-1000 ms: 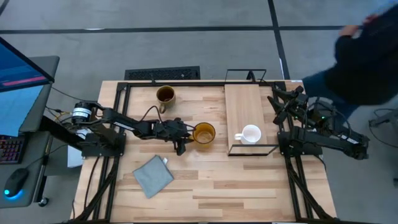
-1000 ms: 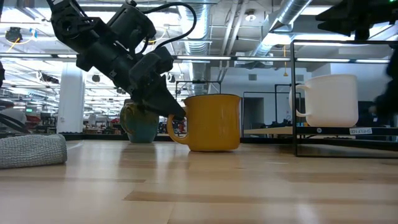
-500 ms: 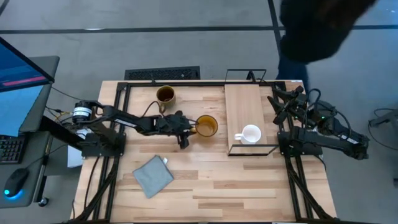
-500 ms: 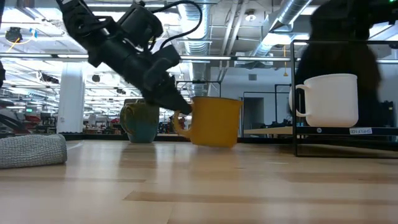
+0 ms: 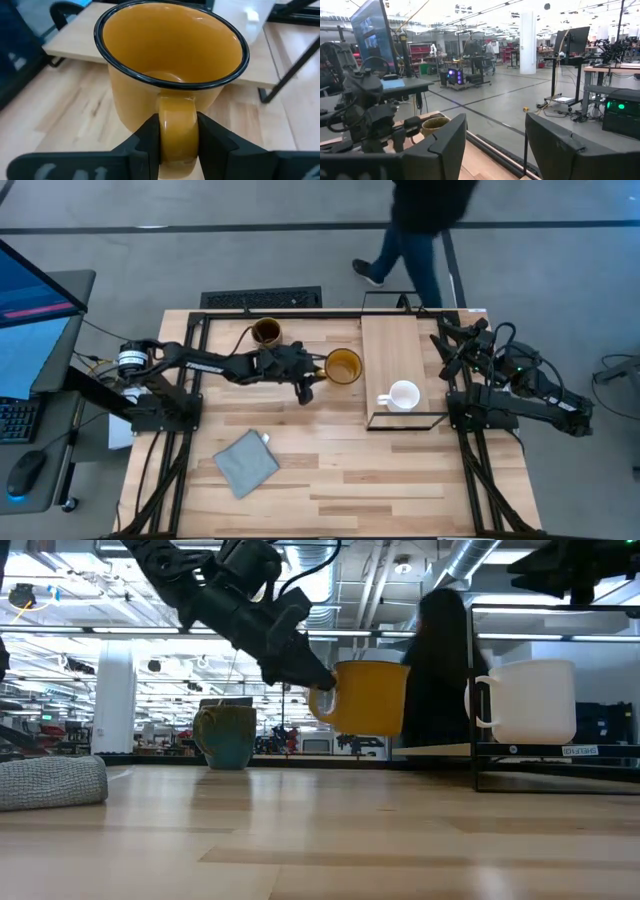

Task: Stack small to large cups/mugs on shelf
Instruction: Put the yellow mug on the shelf

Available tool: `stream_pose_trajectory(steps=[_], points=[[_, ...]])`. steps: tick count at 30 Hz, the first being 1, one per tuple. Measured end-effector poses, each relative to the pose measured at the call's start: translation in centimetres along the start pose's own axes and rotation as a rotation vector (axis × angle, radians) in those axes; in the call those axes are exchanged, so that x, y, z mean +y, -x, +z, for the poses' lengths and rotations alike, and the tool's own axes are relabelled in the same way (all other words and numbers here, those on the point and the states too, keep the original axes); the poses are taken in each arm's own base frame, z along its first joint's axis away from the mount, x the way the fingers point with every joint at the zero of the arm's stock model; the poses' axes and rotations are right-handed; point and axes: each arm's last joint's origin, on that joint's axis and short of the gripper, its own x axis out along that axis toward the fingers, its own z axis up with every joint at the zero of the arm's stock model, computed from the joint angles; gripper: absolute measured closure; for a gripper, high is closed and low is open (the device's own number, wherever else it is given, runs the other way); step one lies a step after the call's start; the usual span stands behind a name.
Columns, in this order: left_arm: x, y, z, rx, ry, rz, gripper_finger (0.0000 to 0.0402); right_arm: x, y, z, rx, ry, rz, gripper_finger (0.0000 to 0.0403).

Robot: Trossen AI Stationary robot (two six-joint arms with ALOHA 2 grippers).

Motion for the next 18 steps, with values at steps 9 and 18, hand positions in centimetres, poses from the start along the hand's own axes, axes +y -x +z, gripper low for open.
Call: stream_pose_trajectory(steps=[9, 18], points=[[0.7, -1.2, 2.6, -0.025, -0.02, -0.06, 0.0318, 0.0, 0.0, -0.1, 0.007, 0.007, 0.0, 0.0177], [0.6, -5.4, 4.8, -0.04, -0.03, -0.125, 0.0319, 0.0, 0.0, -0.3, 0.028, 0.009, 0.001, 0.0177]])
